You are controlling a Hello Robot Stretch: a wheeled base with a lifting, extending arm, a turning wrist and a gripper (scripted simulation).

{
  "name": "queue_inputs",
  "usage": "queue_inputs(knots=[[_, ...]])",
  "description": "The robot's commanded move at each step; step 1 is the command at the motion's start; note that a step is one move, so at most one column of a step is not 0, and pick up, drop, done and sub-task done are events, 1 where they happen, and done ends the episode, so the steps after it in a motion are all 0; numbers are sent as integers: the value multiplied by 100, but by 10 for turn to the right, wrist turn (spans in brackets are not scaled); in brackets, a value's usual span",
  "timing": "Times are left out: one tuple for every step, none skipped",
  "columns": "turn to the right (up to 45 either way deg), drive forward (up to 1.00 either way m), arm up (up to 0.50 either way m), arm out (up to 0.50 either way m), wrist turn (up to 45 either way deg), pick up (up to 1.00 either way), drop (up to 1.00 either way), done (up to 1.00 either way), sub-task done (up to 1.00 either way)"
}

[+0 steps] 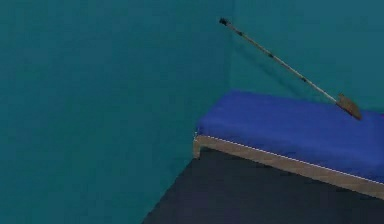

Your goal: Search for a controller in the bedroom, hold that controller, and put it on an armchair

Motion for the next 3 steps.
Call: queue_inputs(knots=[[240,0,0,0,0,0,0,0,0],[0,75,0,0,0,0,0,0,0],[300,0,0,0,0,0,0,0,0]])
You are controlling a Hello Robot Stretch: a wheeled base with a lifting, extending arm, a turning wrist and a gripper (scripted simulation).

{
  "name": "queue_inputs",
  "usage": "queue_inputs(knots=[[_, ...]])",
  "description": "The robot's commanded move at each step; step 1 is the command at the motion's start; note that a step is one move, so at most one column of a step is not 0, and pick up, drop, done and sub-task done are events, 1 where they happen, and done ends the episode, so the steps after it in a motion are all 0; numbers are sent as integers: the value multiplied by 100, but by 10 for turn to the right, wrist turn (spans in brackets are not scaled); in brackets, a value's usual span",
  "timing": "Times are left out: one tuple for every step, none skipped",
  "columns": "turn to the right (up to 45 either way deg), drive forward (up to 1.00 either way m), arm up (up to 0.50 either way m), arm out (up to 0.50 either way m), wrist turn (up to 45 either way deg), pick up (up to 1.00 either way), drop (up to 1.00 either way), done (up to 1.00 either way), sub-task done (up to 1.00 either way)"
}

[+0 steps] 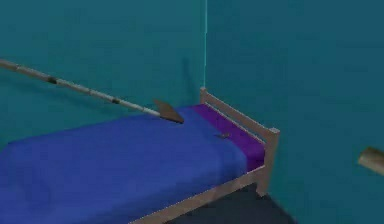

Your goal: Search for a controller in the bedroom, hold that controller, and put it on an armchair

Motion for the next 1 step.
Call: queue_inputs(knots=[[0,60,0,0,0,0,0,0,0]])
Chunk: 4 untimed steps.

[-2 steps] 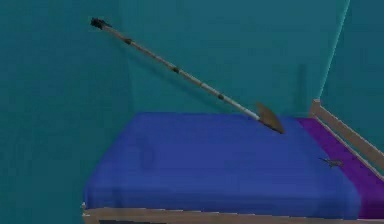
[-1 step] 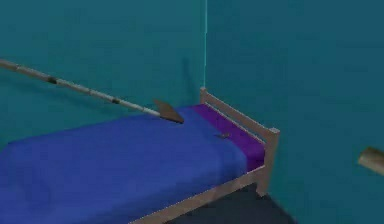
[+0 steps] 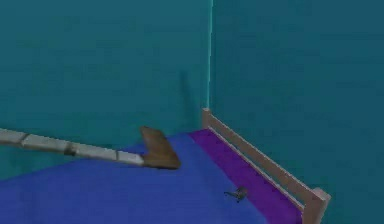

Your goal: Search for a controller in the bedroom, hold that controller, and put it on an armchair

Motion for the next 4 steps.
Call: queue_inputs(knots=[[-450,0,0,0,0,0,0,0,0],[-240,0,0,0,0,0,0,0,0],[-30,0,0,0,0,0,0,0,0],[450,0,0,0,0,0,0,0,0]])
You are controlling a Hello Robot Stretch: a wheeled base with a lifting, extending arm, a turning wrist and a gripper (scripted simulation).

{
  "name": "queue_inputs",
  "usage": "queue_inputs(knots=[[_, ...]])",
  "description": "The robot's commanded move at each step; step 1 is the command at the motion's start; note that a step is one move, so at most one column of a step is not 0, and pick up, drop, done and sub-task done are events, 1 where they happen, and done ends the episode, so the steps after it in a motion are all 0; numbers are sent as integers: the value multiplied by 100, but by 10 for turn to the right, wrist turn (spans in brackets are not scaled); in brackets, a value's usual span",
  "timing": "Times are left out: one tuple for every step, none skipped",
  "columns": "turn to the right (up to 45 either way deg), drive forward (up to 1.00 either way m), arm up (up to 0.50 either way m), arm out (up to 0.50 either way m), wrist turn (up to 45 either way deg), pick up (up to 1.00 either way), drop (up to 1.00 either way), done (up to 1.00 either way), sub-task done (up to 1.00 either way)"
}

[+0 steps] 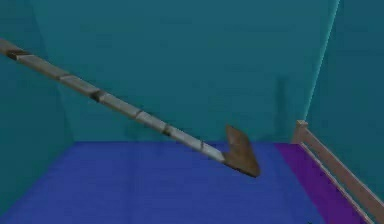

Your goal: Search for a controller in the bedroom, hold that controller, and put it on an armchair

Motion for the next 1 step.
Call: queue_inputs(knots=[[450,0,0,0,0,0,0,0,0]])
